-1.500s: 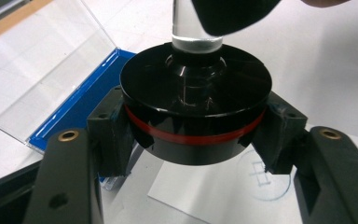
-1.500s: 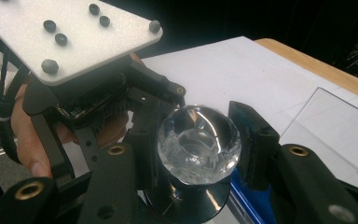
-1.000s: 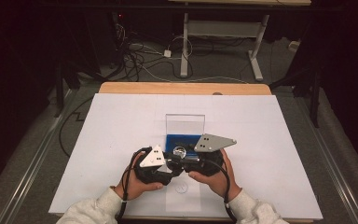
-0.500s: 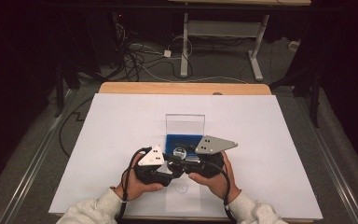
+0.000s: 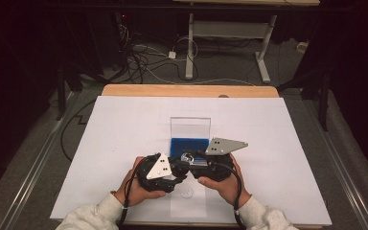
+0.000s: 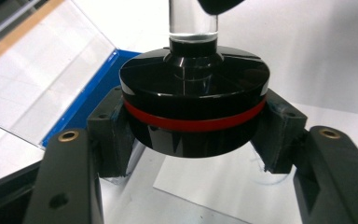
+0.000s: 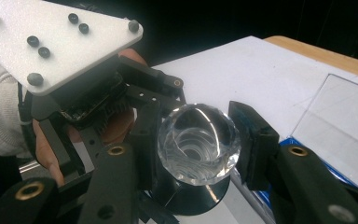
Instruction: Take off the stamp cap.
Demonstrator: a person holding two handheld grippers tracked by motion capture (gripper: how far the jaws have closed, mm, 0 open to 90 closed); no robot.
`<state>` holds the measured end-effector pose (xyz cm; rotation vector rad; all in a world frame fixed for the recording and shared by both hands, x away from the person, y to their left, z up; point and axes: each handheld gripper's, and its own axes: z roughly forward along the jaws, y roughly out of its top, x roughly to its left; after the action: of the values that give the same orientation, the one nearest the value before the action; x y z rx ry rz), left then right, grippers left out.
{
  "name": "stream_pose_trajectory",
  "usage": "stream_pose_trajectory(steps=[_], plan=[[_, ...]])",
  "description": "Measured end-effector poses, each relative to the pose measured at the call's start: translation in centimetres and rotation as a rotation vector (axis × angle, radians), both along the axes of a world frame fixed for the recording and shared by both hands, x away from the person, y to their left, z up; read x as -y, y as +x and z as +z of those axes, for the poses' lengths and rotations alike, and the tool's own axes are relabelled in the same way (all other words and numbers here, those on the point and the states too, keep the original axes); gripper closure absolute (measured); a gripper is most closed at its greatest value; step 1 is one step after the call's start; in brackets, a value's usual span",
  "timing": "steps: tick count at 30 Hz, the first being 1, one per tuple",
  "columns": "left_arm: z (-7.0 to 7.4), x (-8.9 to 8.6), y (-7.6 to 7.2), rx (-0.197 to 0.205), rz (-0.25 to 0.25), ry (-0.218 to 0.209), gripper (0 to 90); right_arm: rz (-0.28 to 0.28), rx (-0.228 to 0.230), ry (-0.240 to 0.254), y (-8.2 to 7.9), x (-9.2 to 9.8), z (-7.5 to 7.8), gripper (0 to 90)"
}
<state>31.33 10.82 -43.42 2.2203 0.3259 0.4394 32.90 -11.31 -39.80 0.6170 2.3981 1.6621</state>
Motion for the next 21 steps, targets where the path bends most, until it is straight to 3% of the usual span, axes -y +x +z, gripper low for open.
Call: stream_pose_trajectory(steps=[6,9,11,14,15,17,18,19,21], plan=[[-0.1,-0.1,0.1,-0.015,-0.009,0.004,37.0,0.006,-0.025,0.011,0.2,0.1,-0.2,57.1],[-0.3,-0.3,0.5,-0.065,-0.018,-0.056,37.0,-0.006,-0.015,0.028,0.2,0.2,-0.3,57.2],[-0.3,-0.3,0.6,-0.083,-0.019,-0.056,37.0,-0.014,-0.013,0.037,0.1,0.2,-0.4,57.2],[-0.6,-0.1,0.7,-0.112,-0.02,-0.048,37.0,-0.024,0.018,0.013,-0.3,0.0,-0.6,57.2],[-0.7,-0.1,0.8,-0.12,-0.007,-0.041,37.0,-0.028,0.017,0.008,-0.3,0.0,-0.7,57.2],[-1.3,-1.4,2.1,-0.194,0.075,-0.077,37.2,-0.039,0.049,0.028,-0.5,0.3,-0.6,57.2],[-1.4,-2.1,2.3,-0.2,0.083,-0.083,37.2,-0.032,0.051,0.059,-0.6,0.8,-0.1,57.2],[-1.3,-2.1,2.0,-0.171,0.078,-0.052,37.2,-0.042,0.073,0.058,-0.8,1.2,0.6,57.2],[-1.1,-1.9,1.7,-0.161,0.068,-0.064,37.2,-0.061,0.101,0.06,-1.0,1.9,1.2,57.2]])
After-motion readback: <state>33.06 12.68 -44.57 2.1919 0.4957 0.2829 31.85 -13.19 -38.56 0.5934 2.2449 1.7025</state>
